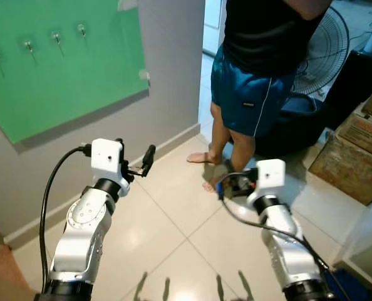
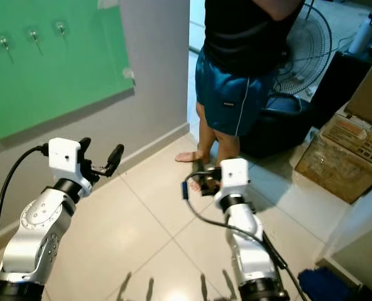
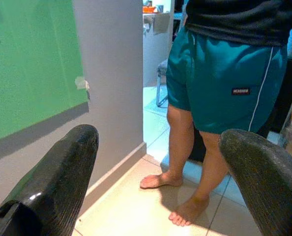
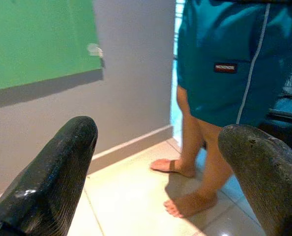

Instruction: Hang keys on a hook

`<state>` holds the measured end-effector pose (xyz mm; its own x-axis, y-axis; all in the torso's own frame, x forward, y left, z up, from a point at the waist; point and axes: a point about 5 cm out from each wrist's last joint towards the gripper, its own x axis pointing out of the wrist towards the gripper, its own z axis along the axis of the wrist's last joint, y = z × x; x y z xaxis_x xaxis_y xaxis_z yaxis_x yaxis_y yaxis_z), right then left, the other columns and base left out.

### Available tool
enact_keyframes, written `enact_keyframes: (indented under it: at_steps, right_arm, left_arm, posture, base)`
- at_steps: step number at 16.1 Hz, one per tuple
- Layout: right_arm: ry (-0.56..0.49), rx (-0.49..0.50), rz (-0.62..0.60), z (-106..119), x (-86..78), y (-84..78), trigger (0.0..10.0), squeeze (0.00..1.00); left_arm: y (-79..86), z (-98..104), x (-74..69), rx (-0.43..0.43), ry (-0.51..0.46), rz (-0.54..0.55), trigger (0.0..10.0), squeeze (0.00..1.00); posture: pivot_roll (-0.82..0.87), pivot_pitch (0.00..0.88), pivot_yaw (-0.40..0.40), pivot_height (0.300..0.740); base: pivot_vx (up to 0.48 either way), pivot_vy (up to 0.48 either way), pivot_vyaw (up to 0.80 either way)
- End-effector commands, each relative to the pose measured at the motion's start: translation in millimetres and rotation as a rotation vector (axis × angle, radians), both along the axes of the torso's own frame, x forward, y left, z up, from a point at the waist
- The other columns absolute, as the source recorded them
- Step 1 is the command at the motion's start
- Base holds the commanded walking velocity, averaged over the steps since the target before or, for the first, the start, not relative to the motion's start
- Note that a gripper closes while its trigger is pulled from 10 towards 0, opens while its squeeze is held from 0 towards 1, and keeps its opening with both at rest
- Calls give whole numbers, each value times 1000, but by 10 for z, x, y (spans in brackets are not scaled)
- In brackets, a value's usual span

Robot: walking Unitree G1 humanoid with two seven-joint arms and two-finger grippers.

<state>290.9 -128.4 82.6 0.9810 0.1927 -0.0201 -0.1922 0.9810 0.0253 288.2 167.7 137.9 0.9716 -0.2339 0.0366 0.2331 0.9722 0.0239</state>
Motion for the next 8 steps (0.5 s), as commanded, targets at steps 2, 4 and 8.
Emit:
enact_keyframes:
  at_steps: [2,4,8]
  right_arm:
    - [17,-5,-4,-21,8,-39,10000,0]
    - [23,-12,2,-28,11,-33,10000,0]
    - [31,-18,-6,-42,8,-49,10000,0]
  left_arm:
    - [-24,32,33,-8,-8,-8,10000,0]
    - [-26,29,41,-5,-7,-10,10000,0]
    - [-48,28,48,-4,-3,-20,10000,0]
  posture:
    - [-57,0,28,740]
    - [-58,0,29,740]
    - [-59,0,30,740]
  base:
    - [343,0,0]
    - [300,0,0]
    - [212,0,0]
